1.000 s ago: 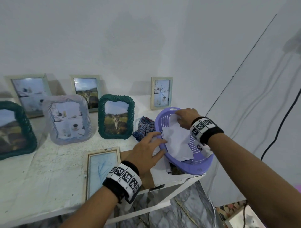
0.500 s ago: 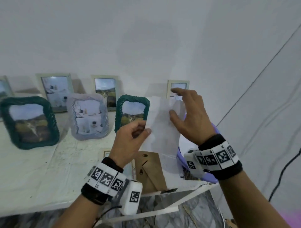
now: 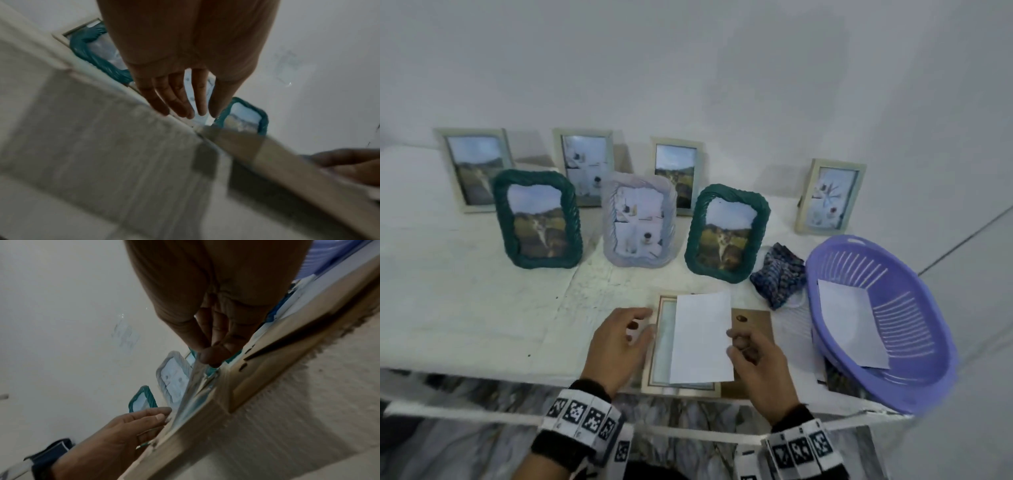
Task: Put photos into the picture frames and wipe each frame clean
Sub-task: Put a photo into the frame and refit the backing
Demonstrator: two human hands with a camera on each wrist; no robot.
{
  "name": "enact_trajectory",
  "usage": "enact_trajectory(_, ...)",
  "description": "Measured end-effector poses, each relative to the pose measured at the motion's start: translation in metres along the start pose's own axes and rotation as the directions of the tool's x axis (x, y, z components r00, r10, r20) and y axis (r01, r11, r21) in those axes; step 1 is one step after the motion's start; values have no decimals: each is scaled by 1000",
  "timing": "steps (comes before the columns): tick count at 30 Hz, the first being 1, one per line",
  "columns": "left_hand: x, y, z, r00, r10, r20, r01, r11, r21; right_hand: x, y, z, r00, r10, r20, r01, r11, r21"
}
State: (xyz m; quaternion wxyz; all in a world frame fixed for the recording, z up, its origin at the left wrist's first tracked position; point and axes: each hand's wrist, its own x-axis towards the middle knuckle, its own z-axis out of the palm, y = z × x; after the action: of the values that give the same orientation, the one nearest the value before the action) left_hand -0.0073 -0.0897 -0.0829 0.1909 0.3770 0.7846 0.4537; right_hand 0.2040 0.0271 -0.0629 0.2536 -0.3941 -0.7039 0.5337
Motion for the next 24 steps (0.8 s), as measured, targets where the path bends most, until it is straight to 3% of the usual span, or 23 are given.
enact_trajectory(7,-5,-37,5,991,117,61,-119,992,36,-1,10,10,998,-23,61,43,941,-337)
enact_trajectory(11,-7,-40,6,988,144,50,-146,988,39,0,-1,18,986,-130,106,166,831,-531)
enact_trajectory(17,-7,-42,6,985,168,50,-170,984,49,3,-8,29,972,-135,191,225,760,-610)
enact_trajectory(22,-7,-46,7,983,176,55,-179,983,49,3,3,21,986,-154,70,160,720,-676)
enact_trajectory(24,-7,-46,7,982,179,56,-182,982,44,2,7,12,989,-151,-10,91,650,-755)
